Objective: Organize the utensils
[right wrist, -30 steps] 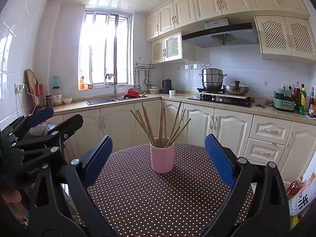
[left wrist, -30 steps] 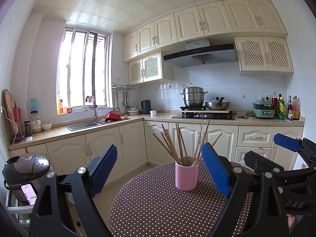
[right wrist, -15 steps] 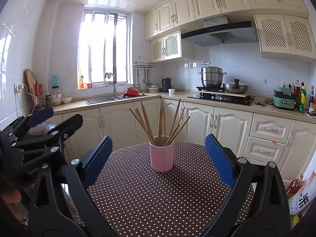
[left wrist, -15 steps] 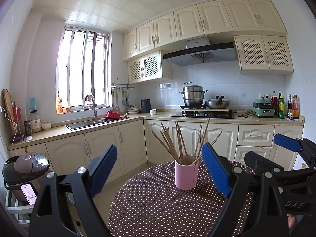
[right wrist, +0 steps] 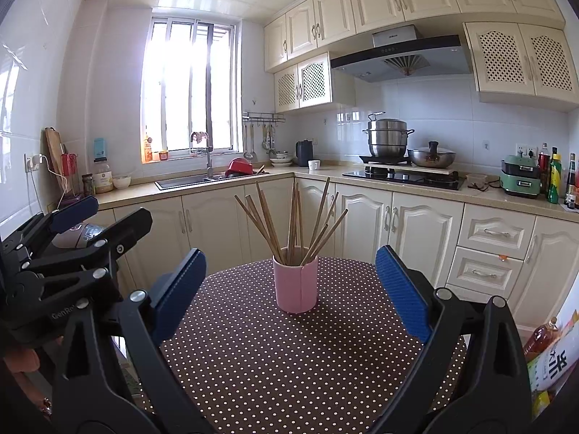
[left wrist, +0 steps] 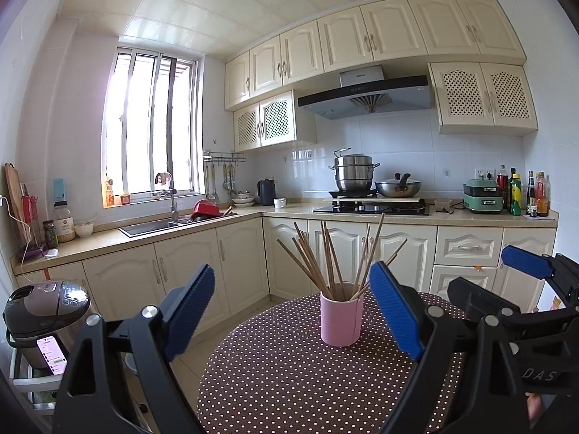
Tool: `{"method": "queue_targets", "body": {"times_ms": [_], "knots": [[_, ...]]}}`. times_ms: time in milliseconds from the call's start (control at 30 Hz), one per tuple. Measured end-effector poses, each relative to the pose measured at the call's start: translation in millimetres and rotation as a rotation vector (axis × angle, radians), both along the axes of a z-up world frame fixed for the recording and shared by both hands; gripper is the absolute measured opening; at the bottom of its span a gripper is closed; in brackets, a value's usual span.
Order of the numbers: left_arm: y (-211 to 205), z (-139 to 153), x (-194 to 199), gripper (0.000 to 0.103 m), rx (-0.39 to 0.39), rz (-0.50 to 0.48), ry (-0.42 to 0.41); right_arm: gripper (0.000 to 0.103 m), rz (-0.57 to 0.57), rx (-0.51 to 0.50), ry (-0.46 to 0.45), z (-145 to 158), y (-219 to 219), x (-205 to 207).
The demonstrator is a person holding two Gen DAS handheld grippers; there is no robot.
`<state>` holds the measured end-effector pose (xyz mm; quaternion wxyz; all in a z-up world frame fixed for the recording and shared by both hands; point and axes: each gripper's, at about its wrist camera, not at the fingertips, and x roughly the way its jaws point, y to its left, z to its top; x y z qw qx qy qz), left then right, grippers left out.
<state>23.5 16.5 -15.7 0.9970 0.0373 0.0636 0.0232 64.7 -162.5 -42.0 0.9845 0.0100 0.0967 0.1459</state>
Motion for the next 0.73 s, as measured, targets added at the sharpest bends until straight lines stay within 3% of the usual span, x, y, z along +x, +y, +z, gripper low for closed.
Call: {"method": "queue_targets", "body": {"times_ms": [500,733], "knots": [[-0.7,-7.8,10.5,0.086,0.000,0.006,0.023,0.094,0.002,0.007,0.023,-6.3,0.7,8.8],[2.1,-17.3,32.4,0.086,-0.018,-0.006,0.093,0.095,0.006,0.014,0.064,-17.1,0.7,25.3]]}}
